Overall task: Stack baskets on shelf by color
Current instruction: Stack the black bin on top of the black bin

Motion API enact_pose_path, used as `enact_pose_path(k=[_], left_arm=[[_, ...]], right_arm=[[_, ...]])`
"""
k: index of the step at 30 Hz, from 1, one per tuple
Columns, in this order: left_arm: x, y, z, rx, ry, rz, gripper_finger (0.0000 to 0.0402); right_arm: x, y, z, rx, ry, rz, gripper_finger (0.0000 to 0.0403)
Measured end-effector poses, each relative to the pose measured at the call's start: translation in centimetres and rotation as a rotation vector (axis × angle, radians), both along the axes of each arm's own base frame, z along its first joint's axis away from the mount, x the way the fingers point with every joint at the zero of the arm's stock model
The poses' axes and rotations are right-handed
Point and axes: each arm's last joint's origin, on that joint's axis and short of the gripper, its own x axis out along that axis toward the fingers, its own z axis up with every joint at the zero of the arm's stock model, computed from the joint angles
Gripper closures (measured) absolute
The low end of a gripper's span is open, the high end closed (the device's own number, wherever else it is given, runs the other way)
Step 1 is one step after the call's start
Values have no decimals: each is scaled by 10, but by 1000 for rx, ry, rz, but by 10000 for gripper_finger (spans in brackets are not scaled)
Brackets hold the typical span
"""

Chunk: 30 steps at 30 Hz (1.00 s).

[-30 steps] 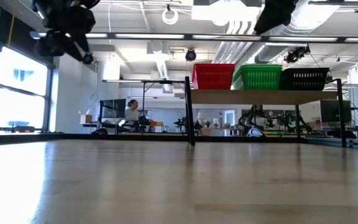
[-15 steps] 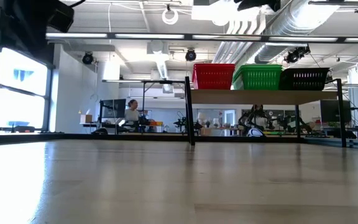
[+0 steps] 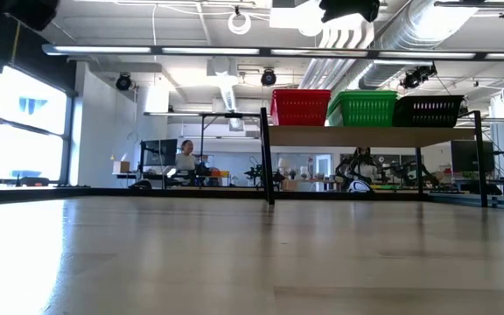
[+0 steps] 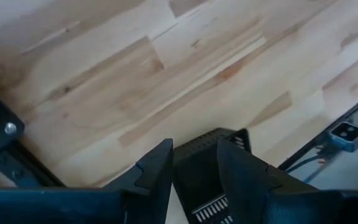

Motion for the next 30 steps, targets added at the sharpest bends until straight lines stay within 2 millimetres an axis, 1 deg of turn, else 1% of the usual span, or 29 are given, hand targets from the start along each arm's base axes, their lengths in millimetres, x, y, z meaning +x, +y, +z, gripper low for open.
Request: enact_pose_path(k=[8,14,19,24,30], left_arm=[[1,-33,-13,31,66,45,286],[2,-62,-28,20,155,64,286],[0,-82,-38,1,210,104,286],[2,-99,-47,-28,210,138,286],[10,-113,-58,-53,204,162,286]], right_arm=[[-1,1,0,-52,23,101,279],[-1,1,-1,-89,40,136,279],[-2,1,-1,-111,49,153,279],[-2,1,-2,-127,67,167,279],[-3,1,-4,-136,85,165,279]])
